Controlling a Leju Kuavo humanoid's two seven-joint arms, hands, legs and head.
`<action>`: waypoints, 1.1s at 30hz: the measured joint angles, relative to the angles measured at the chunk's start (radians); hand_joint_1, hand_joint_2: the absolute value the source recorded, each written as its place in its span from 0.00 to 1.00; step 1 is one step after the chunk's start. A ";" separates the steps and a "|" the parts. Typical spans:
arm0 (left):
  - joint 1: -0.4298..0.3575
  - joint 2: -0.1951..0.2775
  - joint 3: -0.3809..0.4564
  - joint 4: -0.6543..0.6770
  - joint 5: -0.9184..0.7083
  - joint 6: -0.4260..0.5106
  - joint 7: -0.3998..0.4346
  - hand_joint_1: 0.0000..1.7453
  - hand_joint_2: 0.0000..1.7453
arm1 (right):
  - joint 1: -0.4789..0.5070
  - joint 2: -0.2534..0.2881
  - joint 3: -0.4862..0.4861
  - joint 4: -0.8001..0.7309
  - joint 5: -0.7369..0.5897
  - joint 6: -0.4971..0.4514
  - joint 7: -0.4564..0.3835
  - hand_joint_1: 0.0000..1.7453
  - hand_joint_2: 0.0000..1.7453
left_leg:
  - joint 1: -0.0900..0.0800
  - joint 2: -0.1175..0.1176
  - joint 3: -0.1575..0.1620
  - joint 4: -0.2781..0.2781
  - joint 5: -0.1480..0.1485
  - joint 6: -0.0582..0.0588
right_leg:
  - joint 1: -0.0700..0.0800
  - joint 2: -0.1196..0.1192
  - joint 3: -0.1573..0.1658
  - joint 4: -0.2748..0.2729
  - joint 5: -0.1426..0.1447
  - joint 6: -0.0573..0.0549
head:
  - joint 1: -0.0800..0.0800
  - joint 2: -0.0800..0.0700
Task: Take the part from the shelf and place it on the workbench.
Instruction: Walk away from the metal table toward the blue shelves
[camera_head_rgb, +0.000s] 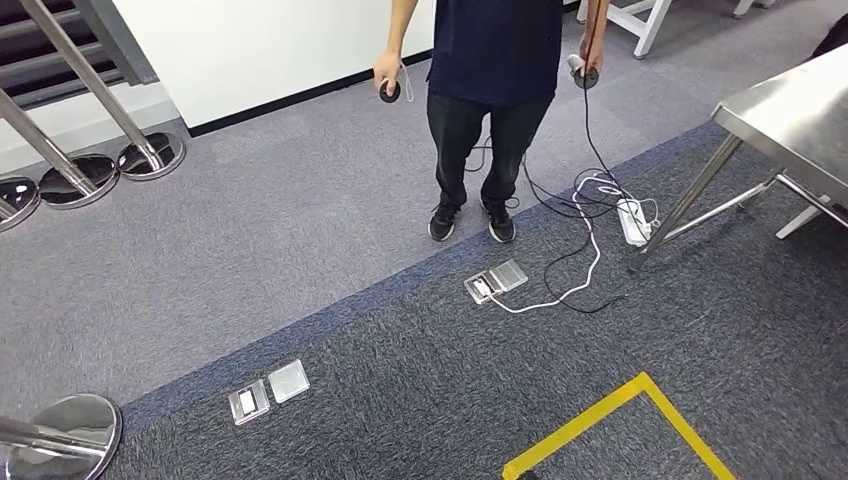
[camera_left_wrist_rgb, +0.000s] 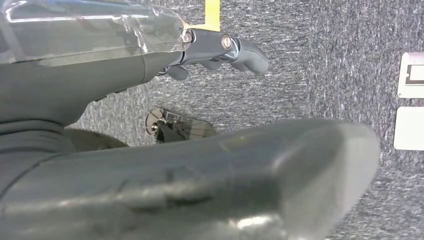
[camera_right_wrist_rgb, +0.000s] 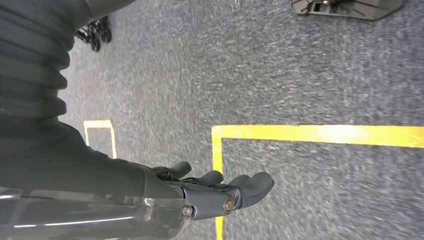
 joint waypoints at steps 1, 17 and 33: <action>-0.001 0.000 0.000 0.000 0.000 0.001 0.001 0.00 0.00 | -0.001 0.000 0.002 0.001 -0.001 0.000 0.000 0.00 1.00 | -0.005 0.006 0.001 -0.011 -0.005 0.005 | 0.003 -0.009 0.002 -0.002 -0.002 0.005 | 0.001 0.000; -0.003 -0.001 -0.001 -0.001 0.010 0.007 -0.005 0.00 0.00 | -0.003 -0.017 0.035 0.013 0.006 0.004 0.005 0.00 1.00 | -0.002 -0.162 0.008 -0.015 -0.010 0.026 | 0.000 0.166 -0.046 0.020 0.022 0.006 | 0.022 0.000; 0.002 0.000 -0.001 -0.002 0.014 0.015 -0.008 0.00 0.00 | -0.017 -0.028 0.068 0.013 0.002 -0.009 0.013 0.00 1.00 | -0.007 -0.029 0.001 -0.019 -0.003 0.011 | 0.003 -0.007 0.008 -0.006 -0.006 0.004 | 0.000 0.000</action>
